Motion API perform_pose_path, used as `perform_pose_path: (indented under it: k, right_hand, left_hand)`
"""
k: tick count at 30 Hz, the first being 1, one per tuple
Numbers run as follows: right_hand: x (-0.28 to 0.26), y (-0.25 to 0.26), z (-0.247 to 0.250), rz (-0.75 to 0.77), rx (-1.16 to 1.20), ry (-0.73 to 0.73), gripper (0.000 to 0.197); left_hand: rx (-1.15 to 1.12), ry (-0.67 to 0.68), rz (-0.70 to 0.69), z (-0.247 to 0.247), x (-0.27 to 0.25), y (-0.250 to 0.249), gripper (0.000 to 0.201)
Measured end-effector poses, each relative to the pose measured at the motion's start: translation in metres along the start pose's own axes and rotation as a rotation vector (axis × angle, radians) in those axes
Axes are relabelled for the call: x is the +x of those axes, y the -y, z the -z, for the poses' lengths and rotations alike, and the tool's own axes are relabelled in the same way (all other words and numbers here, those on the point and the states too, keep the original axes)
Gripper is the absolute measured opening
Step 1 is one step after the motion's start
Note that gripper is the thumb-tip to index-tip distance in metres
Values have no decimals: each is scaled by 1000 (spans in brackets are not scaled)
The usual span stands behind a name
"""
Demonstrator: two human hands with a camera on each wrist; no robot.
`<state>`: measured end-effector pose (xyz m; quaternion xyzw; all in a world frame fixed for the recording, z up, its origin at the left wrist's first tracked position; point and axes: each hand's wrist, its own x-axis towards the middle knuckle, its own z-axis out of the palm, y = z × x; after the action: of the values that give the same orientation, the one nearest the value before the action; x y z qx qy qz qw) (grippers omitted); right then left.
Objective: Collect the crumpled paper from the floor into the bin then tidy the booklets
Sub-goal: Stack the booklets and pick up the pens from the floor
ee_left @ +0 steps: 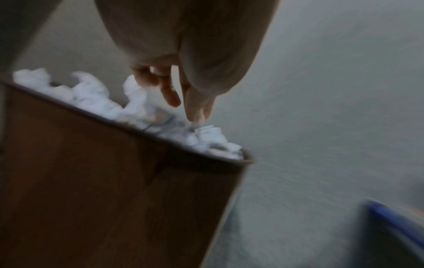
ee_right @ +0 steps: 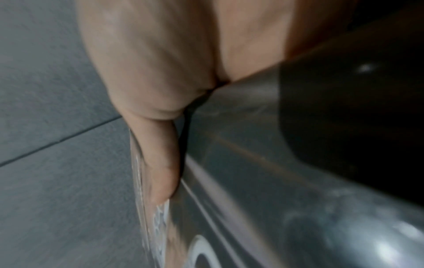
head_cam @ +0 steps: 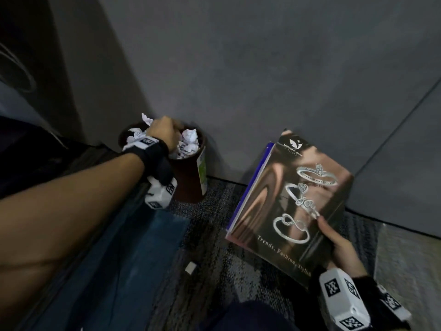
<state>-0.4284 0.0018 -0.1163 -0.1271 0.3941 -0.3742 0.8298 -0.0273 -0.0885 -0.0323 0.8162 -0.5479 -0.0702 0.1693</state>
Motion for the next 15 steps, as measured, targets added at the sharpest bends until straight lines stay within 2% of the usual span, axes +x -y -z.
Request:
perform_pose_path:
  k: [1, 4, 6, 8, 10, 11, 12, 13, 15]
  right_hand:
    - [-3, 2, 4, 15, -9, -11, 42]
    - [-8, 6, 18, 51, -17, -24, 41]
    - [-11, 7, 27, 68, -38, -41, 43]
    - [-18, 12, 32, 82, -68, -74, 42]
    - [-25, 16, 37, 103, -113, -112, 41]
    - [-29, 16, 40, 117, -144, -128, 41]
    - [-30, 18, 45, 134, -173, -148, 40]
    - [-32, 21, 48, 151, -201, -182, 37]
    - [-35, 27, 50, 148, -266, -216, 35]
  left_hand:
    - [5, 22, 36, -1, 3, 4, 26]
    - [-86, -44, 71, 0, 2, 1, 57]
    - [-190, -174, -32, 4, -9, -9, 65]
    - [-231, -294, -189, 7, -37, -25, 62]
    - [-181, -297, -395, -8, -81, -38, 53]
    - [-150, -238, -506, -25, -105, -40, 48]
    - [-103, -125, -572, -44, -129, -41, 45]
    - [-29, 45, -569, -68, -152, -39, 44]
    - [237, 439, -373, -118, -189, -23, 54]
